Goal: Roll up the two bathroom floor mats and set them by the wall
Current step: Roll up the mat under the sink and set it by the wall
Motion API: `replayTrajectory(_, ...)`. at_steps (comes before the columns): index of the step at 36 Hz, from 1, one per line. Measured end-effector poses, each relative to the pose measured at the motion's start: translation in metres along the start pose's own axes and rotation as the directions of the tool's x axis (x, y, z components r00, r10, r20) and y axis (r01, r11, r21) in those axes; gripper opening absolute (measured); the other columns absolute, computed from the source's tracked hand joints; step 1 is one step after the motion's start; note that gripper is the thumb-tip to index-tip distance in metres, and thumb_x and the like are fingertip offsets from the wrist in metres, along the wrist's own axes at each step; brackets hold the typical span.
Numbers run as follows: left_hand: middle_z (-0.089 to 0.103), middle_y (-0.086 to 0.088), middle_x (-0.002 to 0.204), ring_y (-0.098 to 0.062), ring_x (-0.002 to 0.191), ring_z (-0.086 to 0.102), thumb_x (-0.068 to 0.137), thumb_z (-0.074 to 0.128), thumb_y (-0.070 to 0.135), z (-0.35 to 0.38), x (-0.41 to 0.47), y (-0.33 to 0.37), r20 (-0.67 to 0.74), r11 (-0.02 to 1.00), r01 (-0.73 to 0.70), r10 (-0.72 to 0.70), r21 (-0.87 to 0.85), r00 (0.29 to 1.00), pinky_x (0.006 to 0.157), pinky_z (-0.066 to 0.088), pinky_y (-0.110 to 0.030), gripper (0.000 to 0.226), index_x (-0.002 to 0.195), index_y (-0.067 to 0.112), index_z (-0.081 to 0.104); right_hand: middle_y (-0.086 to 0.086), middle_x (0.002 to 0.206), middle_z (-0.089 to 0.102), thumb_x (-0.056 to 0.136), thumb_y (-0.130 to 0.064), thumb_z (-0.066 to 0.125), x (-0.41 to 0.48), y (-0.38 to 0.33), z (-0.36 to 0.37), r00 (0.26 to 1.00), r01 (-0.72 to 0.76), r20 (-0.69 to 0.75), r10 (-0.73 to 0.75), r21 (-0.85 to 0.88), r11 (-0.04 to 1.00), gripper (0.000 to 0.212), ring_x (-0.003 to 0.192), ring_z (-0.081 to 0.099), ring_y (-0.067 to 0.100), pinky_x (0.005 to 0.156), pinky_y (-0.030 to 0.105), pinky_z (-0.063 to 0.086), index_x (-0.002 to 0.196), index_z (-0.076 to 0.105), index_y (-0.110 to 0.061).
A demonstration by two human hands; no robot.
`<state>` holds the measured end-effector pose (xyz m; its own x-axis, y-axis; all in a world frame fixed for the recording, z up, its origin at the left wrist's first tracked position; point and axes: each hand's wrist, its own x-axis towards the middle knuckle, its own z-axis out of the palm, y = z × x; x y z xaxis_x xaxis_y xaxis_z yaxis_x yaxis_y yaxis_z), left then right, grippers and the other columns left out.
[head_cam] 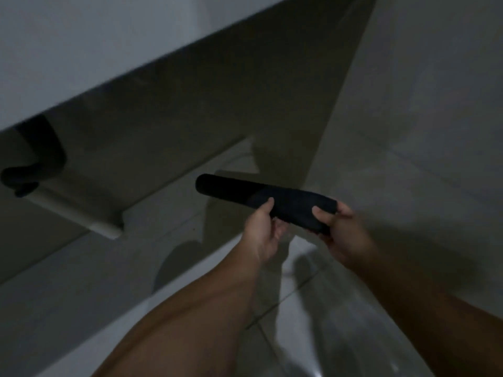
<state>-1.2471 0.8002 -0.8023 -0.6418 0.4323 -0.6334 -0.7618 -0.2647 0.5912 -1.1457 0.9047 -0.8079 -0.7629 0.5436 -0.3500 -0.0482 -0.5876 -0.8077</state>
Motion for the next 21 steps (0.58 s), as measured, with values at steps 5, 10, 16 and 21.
replayTrajectory(5, 0.067, -0.017, 0.103, -0.022, 0.080, 0.066, 0.095, 0.055, 0.013, -0.002, 0.055, -0.013, -0.048, 0.997, -0.056, 0.053, -0.062, 0.997, 0.047, 0.054, -0.020, 0.035, 0.125, -0.006, 0.055, 0.013, 0.102, 0.067, 0.088, 0.001, 0.055, 0.042, 0.031, -0.007, 0.996, -0.014, -0.087, 0.017, 0.040, 0.999, 0.024, 0.086, 0.067, 0.024, 0.066, 0.032, 0.057, 0.111, 0.058, -0.006)
replayTrajectory(10, 0.066, -0.018, 0.094, -0.025, 0.078, 0.066, 0.094, 0.053, 0.001, -0.009, 0.118, -0.030, -0.069, 0.994, -0.090, 0.094, 0.058, 0.993, 0.053, 0.059, -0.027, 0.029, 0.122, -0.007, 0.053, 0.022, 0.107, 0.067, 0.089, -0.006, 0.060, 0.080, 0.069, -0.027, 0.981, -0.011, -0.194, -0.018, -0.147, 0.989, 0.025, 0.094, 0.067, 0.036, 0.066, 0.038, 0.057, 0.114, 0.060, 0.001)
replayTrajectory(16, 0.069, -0.012, 0.089, -0.018, 0.068, 0.071, 0.092, 0.055, 0.001, -0.019, 0.174, -0.046, 0.028, 0.971, -0.077, 0.072, 0.228, 0.997, 0.055, 0.057, -0.027, 0.016, 0.107, 0.003, 0.060, 0.013, 0.097, 0.071, 0.080, -0.020, 0.074, 0.109, 0.104, -0.052, 0.939, -0.170, -0.329, 0.101, -0.187, 0.968, 0.031, 0.084, 0.069, 0.027, 0.081, 0.047, 0.057, 0.108, 0.065, -0.011)
replayTrajectory(21, 0.069, -0.014, 0.097, -0.023, 0.081, 0.068, 0.091, 0.059, 0.006, -0.008, 0.202, -0.052, 0.034, 0.935, -0.038, 0.027, 0.352, 0.999, 0.071, 0.054, -0.030, 0.025, 0.115, 0.001, 0.059, 0.012, 0.120, 0.063, 0.079, -0.031, 0.074, 0.111, 0.107, -0.062, 0.915, -0.171, -0.385, -0.117, -0.634, 0.754, 0.053, 0.105, 0.061, 0.031, 0.094, 0.044, 0.048, 0.124, 0.057, -0.009)
